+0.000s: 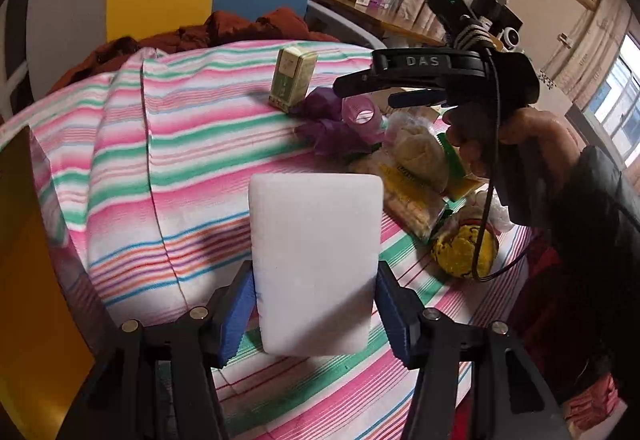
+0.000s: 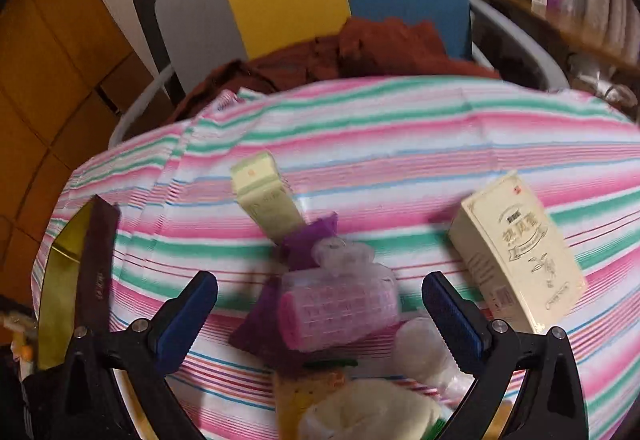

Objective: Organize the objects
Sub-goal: 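Carry the white sponge toward the tray while the right gripper grasps the pink roller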

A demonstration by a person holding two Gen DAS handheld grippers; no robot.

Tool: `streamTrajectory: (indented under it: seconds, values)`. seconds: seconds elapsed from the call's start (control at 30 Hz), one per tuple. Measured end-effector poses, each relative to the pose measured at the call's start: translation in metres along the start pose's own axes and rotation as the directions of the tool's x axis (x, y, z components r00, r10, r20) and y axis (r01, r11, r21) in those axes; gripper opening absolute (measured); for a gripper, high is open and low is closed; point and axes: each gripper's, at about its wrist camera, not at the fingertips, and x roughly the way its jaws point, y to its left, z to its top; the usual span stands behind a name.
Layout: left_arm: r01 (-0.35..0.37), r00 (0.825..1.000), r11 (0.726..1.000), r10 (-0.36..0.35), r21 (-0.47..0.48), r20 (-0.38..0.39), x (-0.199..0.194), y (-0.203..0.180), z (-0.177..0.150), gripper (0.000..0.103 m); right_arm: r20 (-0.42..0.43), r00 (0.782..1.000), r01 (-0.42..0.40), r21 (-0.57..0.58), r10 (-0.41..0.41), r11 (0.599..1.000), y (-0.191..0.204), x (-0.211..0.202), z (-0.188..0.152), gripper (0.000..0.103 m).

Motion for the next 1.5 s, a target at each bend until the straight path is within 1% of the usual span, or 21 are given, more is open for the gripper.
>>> streamTrajectory:
  seconds: [0.13, 0.27, 0.33, 0.37, 0.4, 0.43, 0.5, 0.57, 0.6, 0.73, 0.77, 0.8, 0.87, 1.03, 1.13, 1.17, 1.23, 1.27, 1.3, 1.43, 1.5]
  values:
    - [0.000, 1.000, 1.000, 0.000, -0.001, -0.001, 0.003, 0.000, 0.001, 0.059, -0.019, 1.000, -0.004, -0.018, 0.004, 1.000, -0.005, 0.007, 0.001, 0.102]
    - [0.004, 1.000, 1.000, -0.004, -0.007, 0.005, 0.000, 0.001, 0.002, 0.059, -0.036, 0.999, -0.006, -0.052, 0.004, 0.999, -0.002, 0.012, 0.001, 0.095]
    - [0.004, 1.000, 1.000, -0.004, -0.011, 0.010, -0.001, 0.001, 0.001, 0.058, -0.036, 0.999, -0.005, -0.084, 0.002, 0.996, 0.003, 0.012, 0.001, 0.084]
    - [0.006, 1.000, 1.000, -0.006, -0.016, 0.017, -0.003, 0.001, 0.001, 0.058, -0.034, 0.999, -0.005, -0.102, 0.001, 0.995, 0.006, 0.012, 0.000, 0.071]
    - [0.008, 1.000, 1.000, -0.008, -0.021, 0.023, -0.005, 0.001, 0.002, 0.058, -0.032, 0.999, 0.000, -0.116, -0.003, 0.993, 0.007, 0.011, -0.001, 0.063]
    - [0.013, 1.000, 1.000, -0.012, -0.024, 0.028, -0.008, 0.001, 0.002, 0.058, -0.025, 1.000, 0.001, -0.128, -0.004, 0.992, 0.009, 0.009, -0.001, 0.061]
    - [0.017, 0.999, 1.000, -0.016, -0.023, 0.049, -0.015, -0.002, 0.003, 0.058, 0.001, 1.000, -0.009, -0.129, 0.010, 0.992, 0.009, 0.001, 0.001, 0.046]
    - [0.021, 0.998, 1.000, -0.020, -0.019, 0.062, -0.020, -0.005, 0.003, 0.058, 0.026, 0.999, -0.024, -0.117, 0.027, 0.993, 0.008, -0.008, 0.002, 0.035]
    - [0.022, 0.998, 1.000, -0.020, -0.023, 0.065, -0.021, -0.006, 0.003, 0.058, 0.040, 0.999, -0.032, -0.113, 0.037, 0.993, 0.006, -0.014, 0.003, 0.032]
    - [0.015, 0.999, 0.999, -0.013, -0.040, 0.047, -0.022, -0.008, -0.001, 0.058, 0.047, 0.996, -0.071, -0.095, 0.075, 0.993, 0.006, -0.018, 0.004, 0.032]
    - [0.020, 0.999, 0.999, -0.018, -0.045, 0.043, -0.022, -0.008, -0.002, 0.058, 0.043, 0.997, -0.054, -0.097, 0.059, 0.994, 0.007, -0.018, 0.004, 0.043]
    - [0.024, 0.999, 0.998, -0.023, -0.050, 0.040, -0.022, -0.007, -0.003, 0.058, 0.034, 0.999, -0.030, -0.099, 0.033, 0.995, 0.007, -0.015, 0.003, 0.067]
    - [0.030, 0.999, 0.998, -0.028, -0.049, 0.037, -0.023, -0.009, -0.004, 0.058, 0.009, 1.000, -0.022, -0.102, 0.023, 0.995, 0.007, -0.009, 0.003, 0.085]
    - [0.051, 0.998, 0.997, -0.049, -0.051, 0.043, -0.026, -0.010, -0.003, 0.058, -0.006, 1.000, -0.011, -0.099, 0.011, 0.995, 0.002, 0.000, 0.005, 0.084]
    - [0.062, 0.997, 0.996, -0.059, -0.058, 0.048, -0.027, -0.008, -0.003, 0.058, 0.004, 0.999, 0.036, -0.077, -0.036, 0.996, -0.007, -0.001, 0.005, 0.084]
    - [0.064, 0.997, 0.996, -0.062, -0.061, 0.047, -0.026, -0.008, -0.002, 0.058, 0.009, 0.999, 0.052, -0.070, -0.051, 0.996, -0.010, -0.001, 0.005, 0.082]
    - [0.068, 0.997, 0.995, -0.065, -0.069, 0.048, -0.026, -0.005, -0.002, 0.058, 0.006, 0.999, 0.037, -0.068, -0.036, 0.997, -0.012, -0.003, 0.006, 0.071]
    - [0.071, 0.997, 0.995, -0.067, -0.073, 0.048, -0.025, -0.003, -0.002, 0.058, 0.012, 0.999, 0.035, -0.078, -0.034, 0.996, -0.011, -0.005, 0.005, 0.058]
    - [0.072, 0.997, 0.994, -0.068, -0.077, 0.048, -0.025, -0.002, -0.002, 0.058, 0.017, 0.999, 0.033, -0.090, -0.031, 0.995, -0.009, -0.006, 0.005, 0.037]
    - [0.075, 0.996, 0.994, -0.071, -0.080, 0.049, -0.025, 0.000, -0.002, 0.058, 0.005, 0.999, 0.040, -0.115, -0.040, 0.993, -0.004, -0.003, 0.004, 0.036]
    - [0.074, 0.996, 0.994, -0.070, -0.082, 0.055, -0.028, 0.000, -0.002, 0.058, 0.009, 0.999, 0.034, -0.083, -0.033, 0.996, -0.010, -0.004, 0.005, 0.035]
